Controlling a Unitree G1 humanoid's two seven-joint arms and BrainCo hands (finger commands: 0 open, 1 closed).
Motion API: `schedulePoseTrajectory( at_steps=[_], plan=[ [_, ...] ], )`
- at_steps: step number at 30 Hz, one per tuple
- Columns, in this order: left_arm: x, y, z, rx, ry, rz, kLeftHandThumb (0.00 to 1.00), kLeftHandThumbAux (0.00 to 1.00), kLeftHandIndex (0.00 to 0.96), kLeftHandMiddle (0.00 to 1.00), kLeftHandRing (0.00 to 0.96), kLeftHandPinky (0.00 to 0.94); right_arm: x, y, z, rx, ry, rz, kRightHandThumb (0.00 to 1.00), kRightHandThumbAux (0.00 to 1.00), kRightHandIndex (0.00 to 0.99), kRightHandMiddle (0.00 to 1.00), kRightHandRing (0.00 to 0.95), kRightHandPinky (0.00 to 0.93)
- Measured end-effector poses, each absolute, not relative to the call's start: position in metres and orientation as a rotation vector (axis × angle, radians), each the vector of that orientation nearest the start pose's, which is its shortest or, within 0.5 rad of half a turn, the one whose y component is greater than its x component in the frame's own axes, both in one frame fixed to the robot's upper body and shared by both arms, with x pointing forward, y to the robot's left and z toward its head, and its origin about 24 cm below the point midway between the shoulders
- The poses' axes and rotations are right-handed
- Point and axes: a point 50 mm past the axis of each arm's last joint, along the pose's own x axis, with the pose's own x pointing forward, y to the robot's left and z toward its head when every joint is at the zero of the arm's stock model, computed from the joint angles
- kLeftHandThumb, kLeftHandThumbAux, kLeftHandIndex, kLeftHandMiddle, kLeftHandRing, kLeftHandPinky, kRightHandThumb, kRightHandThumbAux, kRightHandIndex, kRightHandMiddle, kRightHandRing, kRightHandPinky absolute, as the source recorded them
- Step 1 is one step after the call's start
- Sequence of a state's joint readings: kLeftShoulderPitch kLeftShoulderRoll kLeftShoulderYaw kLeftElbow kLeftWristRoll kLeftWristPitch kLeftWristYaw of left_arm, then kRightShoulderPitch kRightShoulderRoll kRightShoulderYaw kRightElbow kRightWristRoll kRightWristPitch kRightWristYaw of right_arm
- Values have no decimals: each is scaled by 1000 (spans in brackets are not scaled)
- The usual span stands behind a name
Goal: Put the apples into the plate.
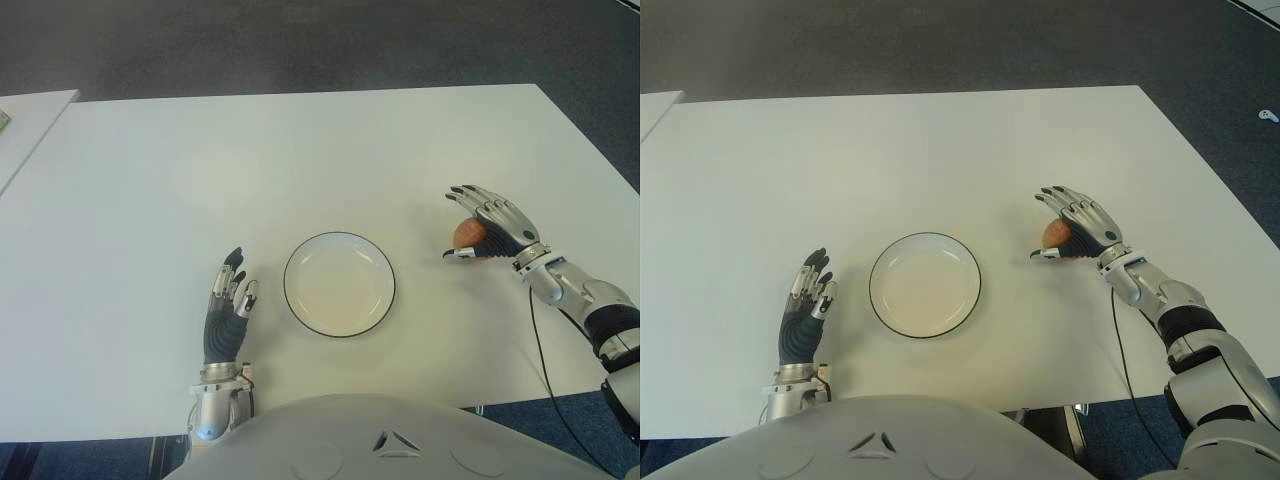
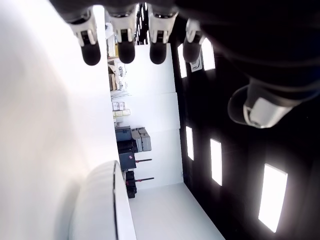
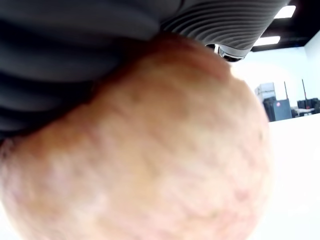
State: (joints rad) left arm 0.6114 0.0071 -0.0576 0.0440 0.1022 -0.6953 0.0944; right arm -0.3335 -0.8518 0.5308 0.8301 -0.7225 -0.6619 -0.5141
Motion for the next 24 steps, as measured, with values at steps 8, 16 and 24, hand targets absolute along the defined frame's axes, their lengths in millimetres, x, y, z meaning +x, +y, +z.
schedulePoseTrajectory(
  at_steps=[8,16,24],
  plan=[
    [107,163,-6,102,-61,136,0,435,0,0,0,3,255,-284,24,-1463,-206,426,319,462,23,22,9,32],
    [106,163,-4,102,-63,133,0,429,0,0,0,4,251,-284,26,-1467,-208,427,374,457,86,92,98,164],
    [105,163,-2,103,-64,128,0,440,0,1,0,5,250,-285,26,-1467,-197,416,477,455,274,270,259,290]
  ],
)
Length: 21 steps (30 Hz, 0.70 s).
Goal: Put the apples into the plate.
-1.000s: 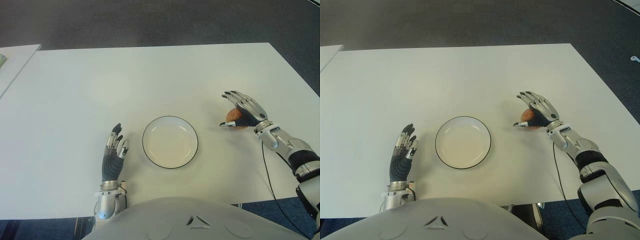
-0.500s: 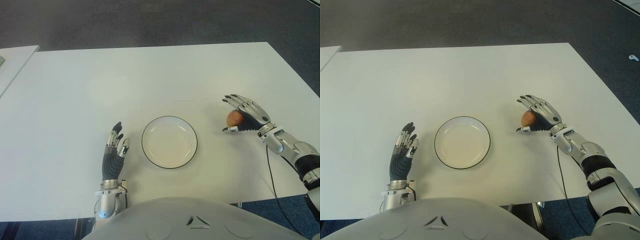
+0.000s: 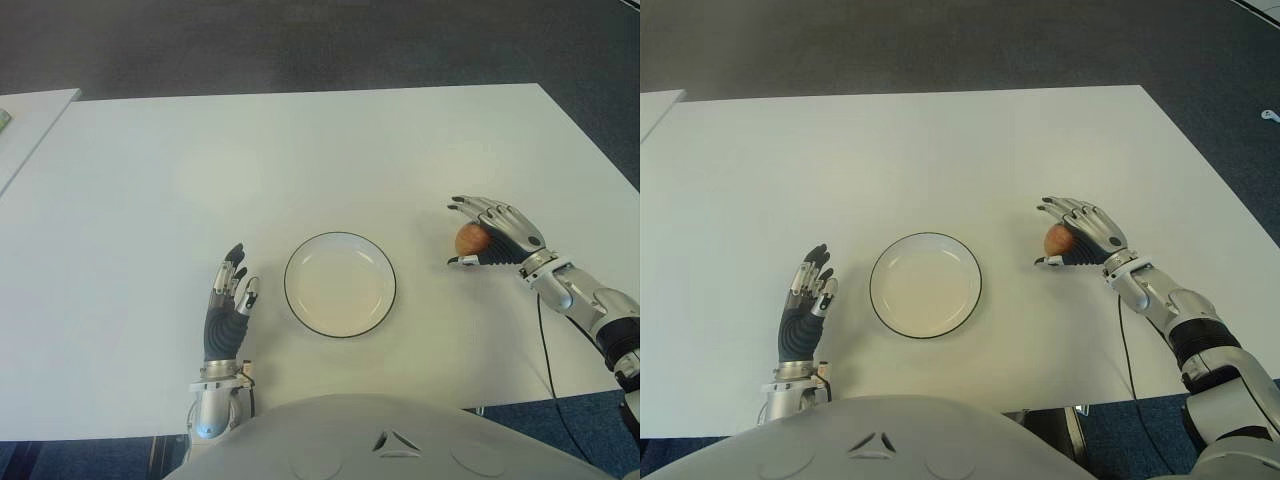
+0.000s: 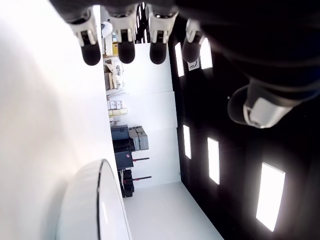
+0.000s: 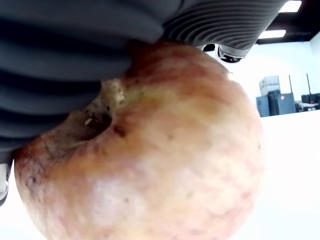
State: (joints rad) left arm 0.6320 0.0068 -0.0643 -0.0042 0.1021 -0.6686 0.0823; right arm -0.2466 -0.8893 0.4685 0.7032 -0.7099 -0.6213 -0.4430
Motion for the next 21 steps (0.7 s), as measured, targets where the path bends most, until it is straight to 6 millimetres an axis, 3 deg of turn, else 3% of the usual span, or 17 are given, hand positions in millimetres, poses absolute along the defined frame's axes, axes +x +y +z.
schedulePoseTrajectory(
  at_steps=[8,9,12,15,21],
  plan=[
    [103,163,1,107,-59,126,0,445,3,11,0,7,250,-286,25,-1450,-187,395,543,470,378,425,412,407],
    [103,164,1,108,-60,127,0,443,3,12,0,5,251,-286,25,-1450,-187,394,600,553,396,473,459,455],
    [104,164,3,109,-63,127,0,442,4,13,0,3,251,-285,25,-1451,-190,396,667,652,417,531,517,513],
    [104,164,5,111,-71,124,0,438,2,8,0,0,252,-283,25,-1445,-199,397,691,684,429,606,586,604],
    [103,165,6,119,-62,116,0,424,0,0,0,0,251,-283,25,-1424,-205,387,707,702,439,719,696,680]
  ],
)
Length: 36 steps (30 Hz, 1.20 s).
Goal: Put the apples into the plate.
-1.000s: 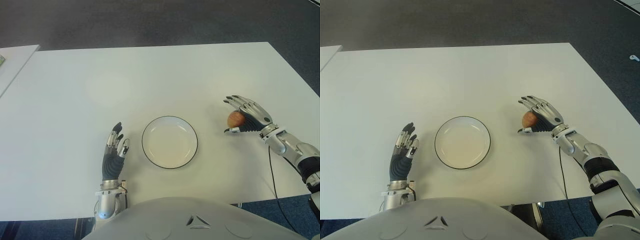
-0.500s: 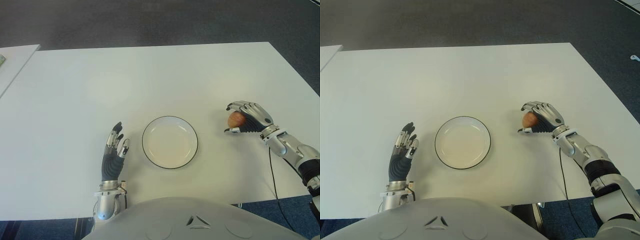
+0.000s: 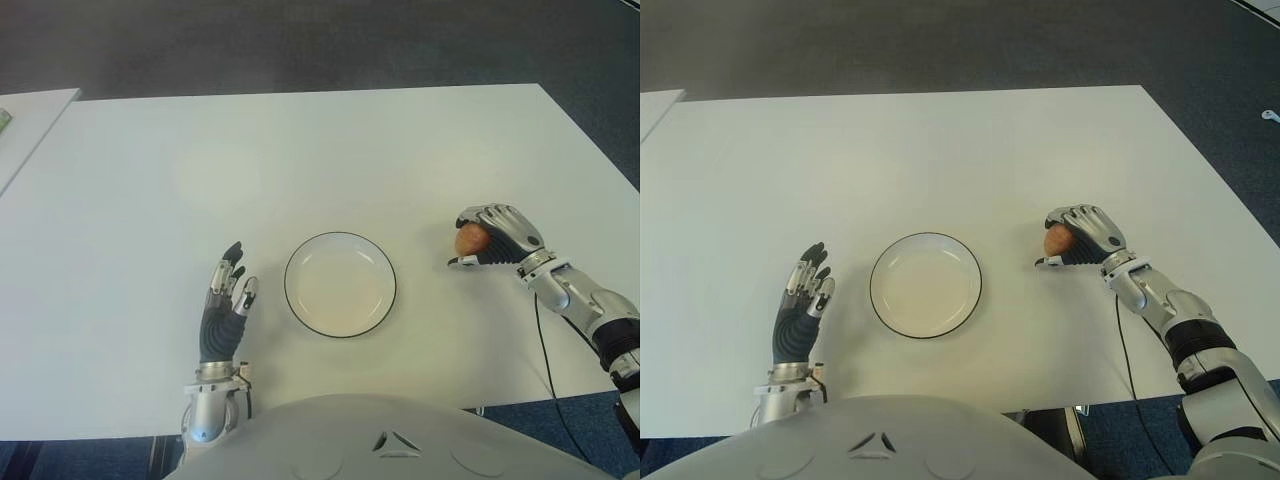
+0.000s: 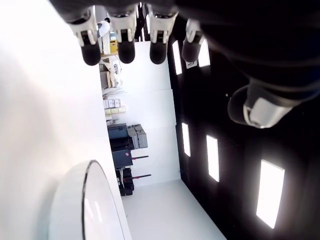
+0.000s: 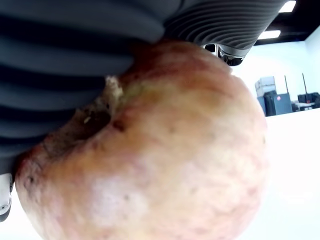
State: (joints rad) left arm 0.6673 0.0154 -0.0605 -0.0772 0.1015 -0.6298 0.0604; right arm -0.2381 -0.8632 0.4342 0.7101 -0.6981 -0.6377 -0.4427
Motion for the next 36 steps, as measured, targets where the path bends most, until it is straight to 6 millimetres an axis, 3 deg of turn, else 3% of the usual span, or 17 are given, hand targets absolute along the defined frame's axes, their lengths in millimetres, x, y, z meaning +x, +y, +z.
schedulePoseTrajectory(
  at_steps=[13,36],
  plan=[
    [99,168,7,134,-49,115,0,404,0,0,0,0,249,-283,23,-1368,-223,325,721,711,440,861,839,844],
    [97,171,9,145,-44,117,0,432,13,14,0,0,252,-284,23,-1323,-201,312,728,710,440,881,865,861]
  ],
)
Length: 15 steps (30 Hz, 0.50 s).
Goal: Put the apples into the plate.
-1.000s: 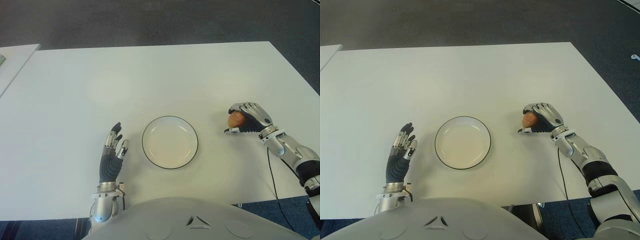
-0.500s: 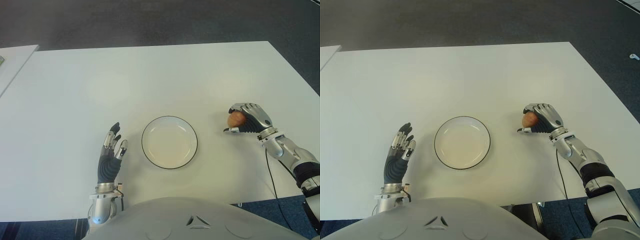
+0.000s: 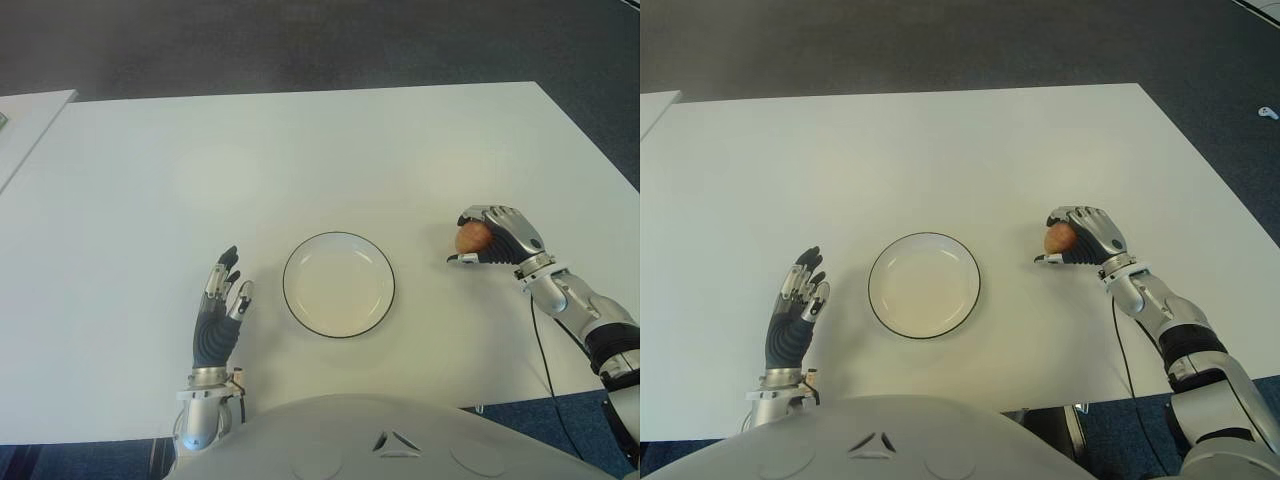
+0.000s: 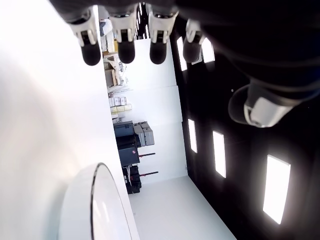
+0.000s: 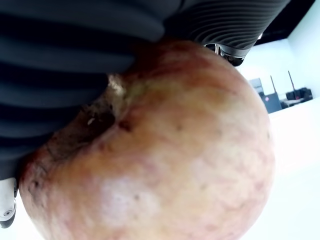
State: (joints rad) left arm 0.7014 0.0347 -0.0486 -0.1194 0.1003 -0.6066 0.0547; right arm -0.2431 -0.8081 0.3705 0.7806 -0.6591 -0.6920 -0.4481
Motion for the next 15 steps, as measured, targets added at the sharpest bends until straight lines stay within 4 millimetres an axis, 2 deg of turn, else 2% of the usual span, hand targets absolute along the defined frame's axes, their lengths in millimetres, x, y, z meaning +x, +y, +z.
schedulePoseTrajectory(
  at_steps=[15],
  plan=[
    [98,173,13,150,-63,116,0,431,6,5,0,0,253,-283,23,-1322,-196,320,729,710,440,895,870,864]
  ],
)
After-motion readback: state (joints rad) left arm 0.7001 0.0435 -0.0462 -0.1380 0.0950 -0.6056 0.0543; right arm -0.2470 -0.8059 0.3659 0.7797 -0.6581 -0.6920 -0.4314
